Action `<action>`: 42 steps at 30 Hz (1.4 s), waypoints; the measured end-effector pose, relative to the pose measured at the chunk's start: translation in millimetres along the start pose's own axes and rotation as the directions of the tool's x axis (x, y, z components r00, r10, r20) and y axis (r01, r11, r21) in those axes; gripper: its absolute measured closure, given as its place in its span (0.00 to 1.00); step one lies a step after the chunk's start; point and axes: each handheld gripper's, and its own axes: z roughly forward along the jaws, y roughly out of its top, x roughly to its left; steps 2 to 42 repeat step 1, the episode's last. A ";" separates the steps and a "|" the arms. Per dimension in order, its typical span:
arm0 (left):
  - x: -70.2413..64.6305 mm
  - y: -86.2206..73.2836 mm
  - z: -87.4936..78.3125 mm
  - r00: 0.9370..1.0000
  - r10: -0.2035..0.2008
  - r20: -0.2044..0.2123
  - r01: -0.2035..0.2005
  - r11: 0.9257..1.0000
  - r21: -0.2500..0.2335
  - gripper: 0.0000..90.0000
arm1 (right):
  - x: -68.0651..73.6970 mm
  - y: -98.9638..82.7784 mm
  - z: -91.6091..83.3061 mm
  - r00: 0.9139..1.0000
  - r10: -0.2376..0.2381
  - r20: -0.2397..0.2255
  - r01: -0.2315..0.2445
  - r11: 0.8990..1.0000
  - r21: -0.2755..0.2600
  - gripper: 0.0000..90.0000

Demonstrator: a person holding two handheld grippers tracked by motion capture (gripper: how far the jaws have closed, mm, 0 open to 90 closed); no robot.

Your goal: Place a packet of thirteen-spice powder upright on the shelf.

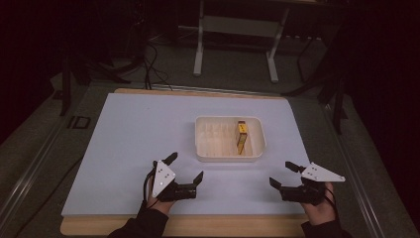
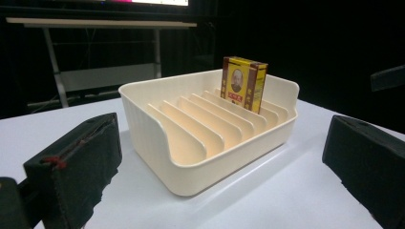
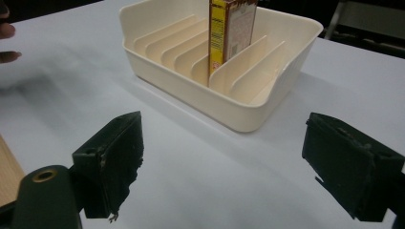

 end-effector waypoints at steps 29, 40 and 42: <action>0.1 0.0 0.0 1.000 0.000 0.001 0.000 1.000 0.001 0.01 | 0.0 0.0 -0.1 1.000 0.002 0.001 -0.002 1.000 -0.003 0.16; 0.1 0.0 0.0 1.000 0.000 0.001 0.000 1.000 0.001 0.01 | 0.0 0.0 -0.1 1.000 0.002 0.001 -0.002 1.000 -0.003 0.16; 0.1 0.0 0.0 1.000 0.000 0.001 0.000 1.000 0.001 0.01 | 0.0 0.0 -0.1 1.000 0.002 0.001 -0.002 1.000 -0.003 0.16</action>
